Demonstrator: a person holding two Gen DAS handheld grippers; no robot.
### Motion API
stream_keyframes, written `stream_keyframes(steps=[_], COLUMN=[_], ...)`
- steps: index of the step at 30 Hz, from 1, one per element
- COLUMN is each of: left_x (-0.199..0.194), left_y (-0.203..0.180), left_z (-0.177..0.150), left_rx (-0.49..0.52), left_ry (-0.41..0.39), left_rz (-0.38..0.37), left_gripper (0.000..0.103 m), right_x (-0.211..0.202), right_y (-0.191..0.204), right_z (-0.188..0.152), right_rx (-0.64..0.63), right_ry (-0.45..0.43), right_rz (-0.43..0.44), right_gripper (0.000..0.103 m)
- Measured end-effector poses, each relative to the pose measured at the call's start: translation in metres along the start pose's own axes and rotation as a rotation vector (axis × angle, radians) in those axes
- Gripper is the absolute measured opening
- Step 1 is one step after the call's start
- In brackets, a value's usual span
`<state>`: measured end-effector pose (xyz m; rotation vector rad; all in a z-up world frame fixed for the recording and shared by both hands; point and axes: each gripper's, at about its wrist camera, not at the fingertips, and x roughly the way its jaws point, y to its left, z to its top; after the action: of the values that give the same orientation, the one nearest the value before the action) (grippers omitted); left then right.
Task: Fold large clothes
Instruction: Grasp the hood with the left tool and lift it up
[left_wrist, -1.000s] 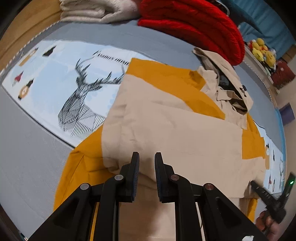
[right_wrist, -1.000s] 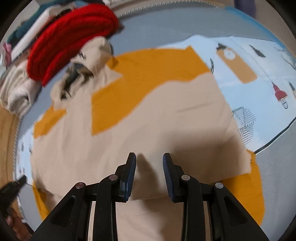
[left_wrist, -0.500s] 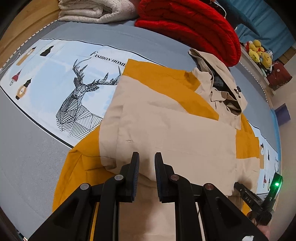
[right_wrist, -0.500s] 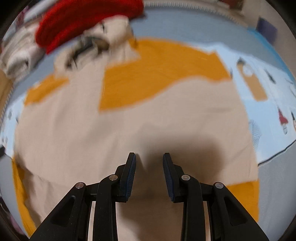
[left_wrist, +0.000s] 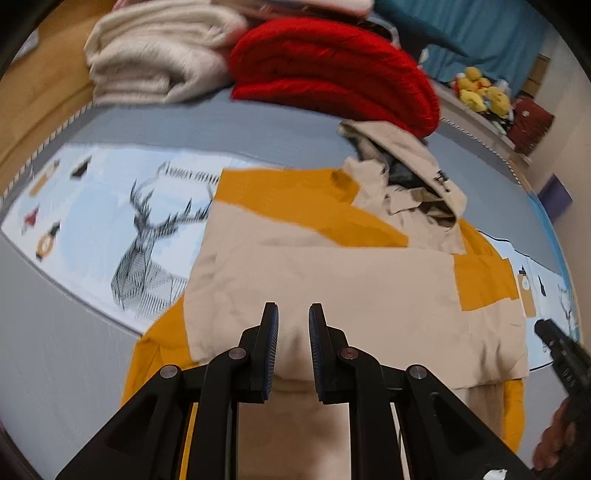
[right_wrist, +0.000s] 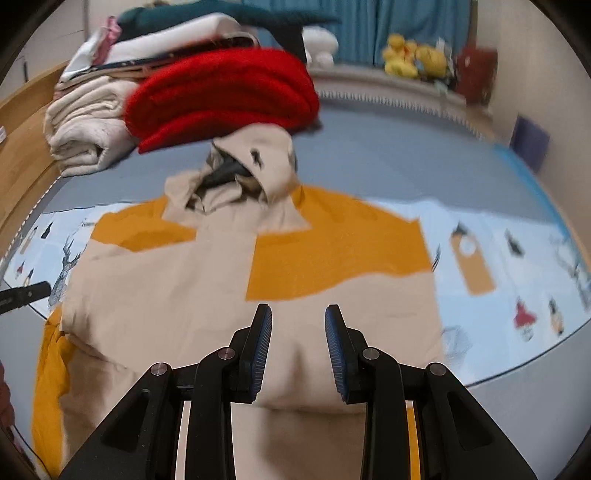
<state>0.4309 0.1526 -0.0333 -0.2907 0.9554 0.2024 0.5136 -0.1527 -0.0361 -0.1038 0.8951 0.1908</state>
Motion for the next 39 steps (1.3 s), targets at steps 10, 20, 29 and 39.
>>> stream_keyframes(steps=[10, 20, 29, 39], left_x=[-0.014, 0.026, 0.141, 0.289], left_y=[-0.01, -0.051, -0.093, -0.102], left_z=[-0.001, 0.067, 0.212, 0.284], left_rx=[0.127, 0.176, 0.107, -0.062], left_ry=[-0.127, -0.159, -0.077, 0.172], left_rz=[-0.01, -0.059, -0.149, -0.142], left_gripper=[0.015, 0.014, 0.014, 0.02], right_x=[-0.036, -0.031, -0.013, 0.008], right_y=[-0.019, -0.061, -0.088, -0.098], right_z=[0.023, 0.024, 0.021, 0.017], right_rx=[0.119, 0.161, 0.237, 0.25], right_ry=[-0.051, -0.015, 0.033, 0.078], right_rz=[0.039, 0.04, 0.052, 0.04], right_gripper=[0.032, 0.011, 0.013, 0.013])
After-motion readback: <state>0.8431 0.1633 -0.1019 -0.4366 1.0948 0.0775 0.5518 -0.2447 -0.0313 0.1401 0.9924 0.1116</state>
